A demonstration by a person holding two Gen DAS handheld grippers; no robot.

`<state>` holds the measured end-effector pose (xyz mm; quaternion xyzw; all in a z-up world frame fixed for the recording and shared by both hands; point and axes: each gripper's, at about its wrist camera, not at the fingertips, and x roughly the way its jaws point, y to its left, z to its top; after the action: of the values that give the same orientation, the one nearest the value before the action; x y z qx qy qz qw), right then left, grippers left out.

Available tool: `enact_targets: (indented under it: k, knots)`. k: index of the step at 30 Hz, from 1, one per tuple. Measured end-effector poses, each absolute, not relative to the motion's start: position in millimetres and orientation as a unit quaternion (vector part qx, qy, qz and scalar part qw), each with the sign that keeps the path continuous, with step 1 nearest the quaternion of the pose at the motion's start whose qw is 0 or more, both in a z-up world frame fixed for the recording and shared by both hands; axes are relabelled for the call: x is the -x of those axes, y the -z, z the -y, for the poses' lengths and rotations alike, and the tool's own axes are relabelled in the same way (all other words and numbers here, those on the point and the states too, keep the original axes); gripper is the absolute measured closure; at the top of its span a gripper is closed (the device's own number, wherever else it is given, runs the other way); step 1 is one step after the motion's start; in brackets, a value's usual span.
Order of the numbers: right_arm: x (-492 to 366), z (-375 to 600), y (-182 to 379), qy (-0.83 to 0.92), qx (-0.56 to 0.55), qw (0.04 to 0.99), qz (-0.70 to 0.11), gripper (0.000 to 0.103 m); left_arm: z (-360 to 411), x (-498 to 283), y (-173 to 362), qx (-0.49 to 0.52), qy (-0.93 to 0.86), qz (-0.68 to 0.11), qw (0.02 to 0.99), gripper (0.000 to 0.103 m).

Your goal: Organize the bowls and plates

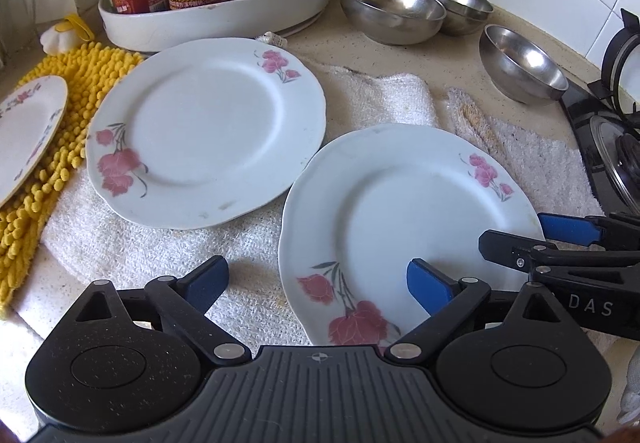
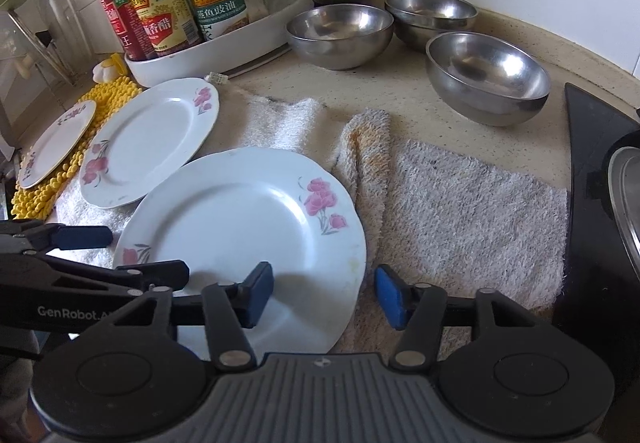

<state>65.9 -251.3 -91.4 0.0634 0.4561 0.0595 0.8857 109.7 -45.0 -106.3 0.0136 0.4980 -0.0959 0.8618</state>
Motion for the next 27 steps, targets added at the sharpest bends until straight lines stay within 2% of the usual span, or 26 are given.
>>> enact_targets:
  k: [7,11,17,21,23,25,27]
  knots:
    - [-64,250,91,-0.072,-0.054,0.889,-0.449,0.052,47,-109,107,-0.024,0.118,-0.489,0.864,0.005]
    - [-61,256,90,-0.079,-0.063,0.889,-0.446,0.058,57,-105,103,-0.026,0.154,-0.484,0.861,0.013]
    - [-56,256,67,-0.119,-0.06,0.904,-0.406,0.061,63,-111,101,-0.021,0.146,-0.488,0.86,0.011]
    - [-70,265,77,-0.087,-0.059,0.896,-0.432,0.061,69,-116,95,-0.03,0.137,-0.475,0.869,0.012]
    - [-74,273,88,-0.08,-0.07,0.884,-0.455,0.06,71,-123,101,-0.035,0.132,-0.493,0.859,0.012]
    - [-73,273,92,-0.108,-0.1,0.874,-0.462,0.058,70,-123,104,-0.031,0.133,-0.495,0.858,0.012]
    - [-71,267,91,-0.108,-0.082,0.879,-0.457,0.057,70,-123,104,-0.033,0.131,-0.495,0.858,0.01]
